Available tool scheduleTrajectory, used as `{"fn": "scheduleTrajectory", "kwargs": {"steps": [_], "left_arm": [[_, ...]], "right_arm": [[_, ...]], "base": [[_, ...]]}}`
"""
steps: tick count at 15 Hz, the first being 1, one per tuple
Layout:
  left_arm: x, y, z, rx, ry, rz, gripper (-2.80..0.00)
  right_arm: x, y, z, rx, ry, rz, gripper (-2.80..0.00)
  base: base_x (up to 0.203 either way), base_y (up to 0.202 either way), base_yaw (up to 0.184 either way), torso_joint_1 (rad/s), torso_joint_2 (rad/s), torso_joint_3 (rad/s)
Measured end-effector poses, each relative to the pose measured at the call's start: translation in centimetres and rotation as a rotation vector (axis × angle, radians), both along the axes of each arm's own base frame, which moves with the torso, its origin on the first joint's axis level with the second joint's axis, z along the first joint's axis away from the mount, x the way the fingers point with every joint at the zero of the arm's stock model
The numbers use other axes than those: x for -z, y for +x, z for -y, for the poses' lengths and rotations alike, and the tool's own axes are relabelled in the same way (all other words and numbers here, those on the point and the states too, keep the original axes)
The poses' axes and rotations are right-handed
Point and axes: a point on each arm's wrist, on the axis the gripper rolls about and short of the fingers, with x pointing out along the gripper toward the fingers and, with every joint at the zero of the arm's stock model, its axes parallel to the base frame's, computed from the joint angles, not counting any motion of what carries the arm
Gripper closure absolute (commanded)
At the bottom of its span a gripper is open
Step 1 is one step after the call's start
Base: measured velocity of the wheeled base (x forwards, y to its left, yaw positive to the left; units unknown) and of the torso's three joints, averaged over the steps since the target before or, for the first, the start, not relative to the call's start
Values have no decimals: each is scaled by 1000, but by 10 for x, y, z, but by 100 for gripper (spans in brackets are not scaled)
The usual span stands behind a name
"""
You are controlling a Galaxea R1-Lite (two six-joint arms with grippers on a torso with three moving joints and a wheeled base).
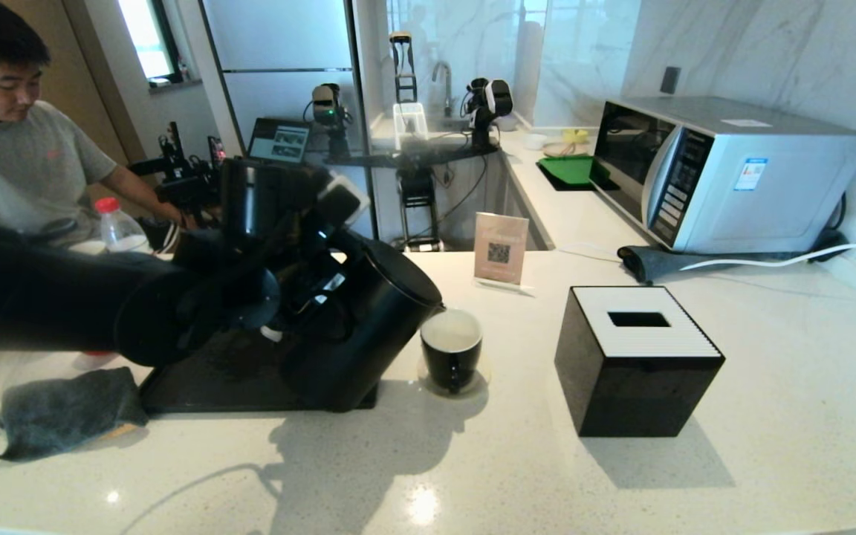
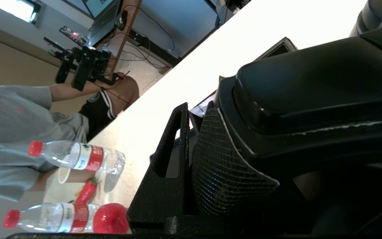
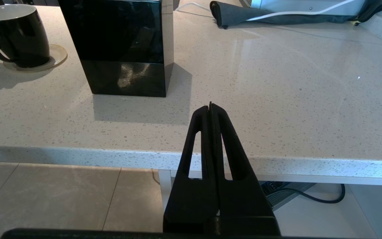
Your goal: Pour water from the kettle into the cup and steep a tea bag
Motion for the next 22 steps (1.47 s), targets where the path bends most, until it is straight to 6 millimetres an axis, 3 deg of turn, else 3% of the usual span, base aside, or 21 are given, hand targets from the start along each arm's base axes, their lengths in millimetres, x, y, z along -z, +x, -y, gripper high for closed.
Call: {"fn": "scheduleTrajectory", "kwargs": {"steps": [22], "left_arm": [[0, -1, -1, 0, 48, -15, 0]], "right_arm": [[0, 0, 0, 0, 0, 0, 0]], "base": [[0, 0, 0, 0, 0, 0]]}}
